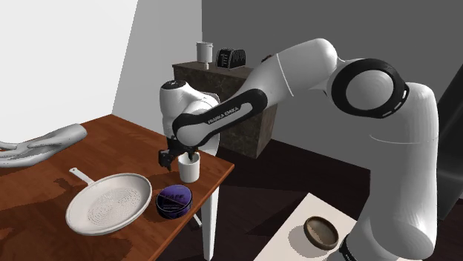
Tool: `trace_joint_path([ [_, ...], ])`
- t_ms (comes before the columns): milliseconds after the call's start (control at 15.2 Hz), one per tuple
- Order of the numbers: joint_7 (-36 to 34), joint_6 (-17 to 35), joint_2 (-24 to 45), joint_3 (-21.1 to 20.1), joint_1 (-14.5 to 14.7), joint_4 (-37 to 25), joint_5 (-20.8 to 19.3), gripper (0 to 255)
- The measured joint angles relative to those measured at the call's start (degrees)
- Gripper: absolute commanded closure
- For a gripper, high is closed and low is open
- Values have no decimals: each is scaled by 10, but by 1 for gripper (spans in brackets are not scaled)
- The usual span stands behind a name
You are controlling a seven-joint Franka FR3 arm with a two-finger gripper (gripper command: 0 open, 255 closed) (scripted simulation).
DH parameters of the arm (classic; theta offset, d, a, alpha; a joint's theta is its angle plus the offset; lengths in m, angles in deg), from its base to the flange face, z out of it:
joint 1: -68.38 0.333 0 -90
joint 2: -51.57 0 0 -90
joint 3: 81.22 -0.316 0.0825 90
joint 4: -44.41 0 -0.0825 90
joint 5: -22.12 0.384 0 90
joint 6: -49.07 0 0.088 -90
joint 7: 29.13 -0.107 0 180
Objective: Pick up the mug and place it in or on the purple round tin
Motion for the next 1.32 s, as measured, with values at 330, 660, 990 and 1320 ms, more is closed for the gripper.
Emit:
trace_joint_path([
  [330, -5, 18, 14, 4, 1, 5, -8, 0],
  [660, -5, 19, 15, 5, 1, 5, -9, 255],
  [990, -5, 19, 15, 5, 1, 5, -9, 255],
  [1320, -5, 19, 15, 5, 1, 5, -9, 255],
])
